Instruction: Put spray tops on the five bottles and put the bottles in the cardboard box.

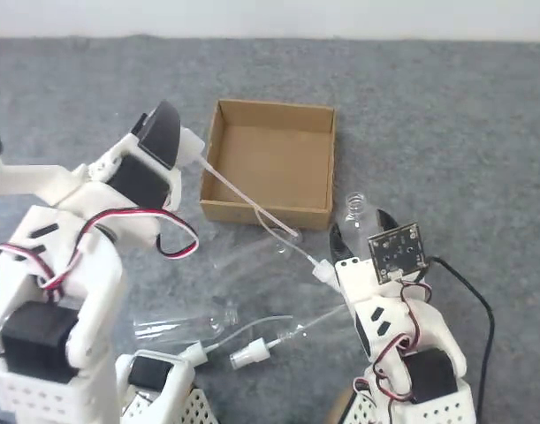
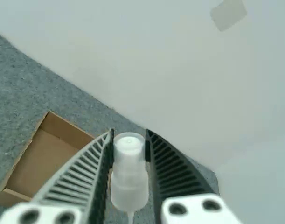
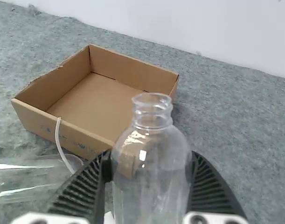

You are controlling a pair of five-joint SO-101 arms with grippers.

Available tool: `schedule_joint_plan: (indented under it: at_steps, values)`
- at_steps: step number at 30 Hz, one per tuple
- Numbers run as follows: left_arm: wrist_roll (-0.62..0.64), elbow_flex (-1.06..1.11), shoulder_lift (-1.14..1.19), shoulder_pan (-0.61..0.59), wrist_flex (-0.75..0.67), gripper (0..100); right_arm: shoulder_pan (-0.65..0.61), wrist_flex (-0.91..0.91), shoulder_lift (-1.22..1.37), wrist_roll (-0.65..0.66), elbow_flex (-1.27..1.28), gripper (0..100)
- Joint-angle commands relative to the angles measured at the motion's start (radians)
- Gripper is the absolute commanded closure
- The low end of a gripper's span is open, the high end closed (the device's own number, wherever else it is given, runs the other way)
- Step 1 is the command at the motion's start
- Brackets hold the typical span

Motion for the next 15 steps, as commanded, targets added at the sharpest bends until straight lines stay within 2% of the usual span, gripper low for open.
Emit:
schedule_joint_plan:
  at_steps: [1, 3, 7, 12, 15]
  values:
    - [0.009, 0.047, -0.017, 0.018, -0.063, 99, -0.065, 0.016, -0.015, 0.077, -0.077, 88.1]
    - [0.037, 0.082, -0.017, 0.015, -0.077, 99, -0.087, 0.012, -0.015, 0.12, -0.069, 88.1]
    - [0.052, 0.131, -0.04, 0.009, -0.087, 99, -0.097, 0.01, -0.015, 0.123, -0.069, 88.1]
    - [0.055, 0.18, -0.193, 0.009, -0.089, 99, -0.18, 0.019, -0.015, 0.129, -0.066, 88.1]
    - [0.055, 0.269, -0.301, 0.009, -0.141, 99, -0.217, 0.001, -0.015, 0.132, -0.041, 88.1]
